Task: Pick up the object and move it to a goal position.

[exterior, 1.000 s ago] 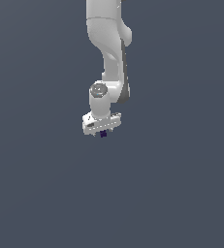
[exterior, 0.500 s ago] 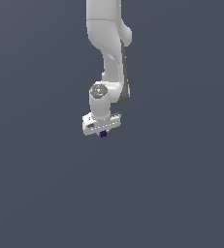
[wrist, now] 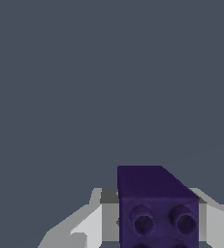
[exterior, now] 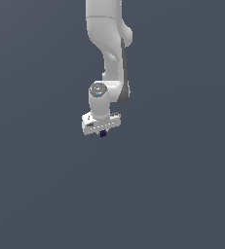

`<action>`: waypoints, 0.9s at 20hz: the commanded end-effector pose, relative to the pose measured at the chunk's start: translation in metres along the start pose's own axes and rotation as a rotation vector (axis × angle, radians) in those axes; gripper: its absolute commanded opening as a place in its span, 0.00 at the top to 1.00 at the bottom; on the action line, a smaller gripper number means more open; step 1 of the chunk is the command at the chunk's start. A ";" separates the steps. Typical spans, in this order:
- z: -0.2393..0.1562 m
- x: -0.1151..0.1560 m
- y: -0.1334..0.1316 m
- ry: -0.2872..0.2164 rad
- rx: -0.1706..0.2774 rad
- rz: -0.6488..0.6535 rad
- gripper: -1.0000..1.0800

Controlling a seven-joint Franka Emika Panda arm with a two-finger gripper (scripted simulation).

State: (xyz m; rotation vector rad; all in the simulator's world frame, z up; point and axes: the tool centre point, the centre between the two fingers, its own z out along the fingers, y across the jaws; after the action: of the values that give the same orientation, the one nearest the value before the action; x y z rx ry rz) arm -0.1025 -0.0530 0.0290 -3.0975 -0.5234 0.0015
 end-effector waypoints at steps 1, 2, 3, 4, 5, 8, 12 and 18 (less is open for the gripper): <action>-0.007 -0.002 0.003 0.001 -0.001 0.000 1.00; -0.011 -0.004 0.005 0.001 -0.001 0.000 1.00; -0.015 -0.006 0.007 0.001 -0.001 0.000 1.00; -0.020 -0.007 0.008 0.001 -0.001 0.000 1.00; -0.025 -0.009 0.011 0.001 -0.001 0.000 1.00; -0.043 -0.016 0.018 0.001 -0.001 0.000 1.00; -0.074 -0.028 0.031 0.001 0.000 0.000 1.00; -0.129 -0.048 0.054 0.002 0.001 0.000 1.00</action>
State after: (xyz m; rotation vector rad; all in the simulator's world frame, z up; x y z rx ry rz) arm -0.1266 -0.1125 0.1437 -3.0970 -0.5228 -0.0007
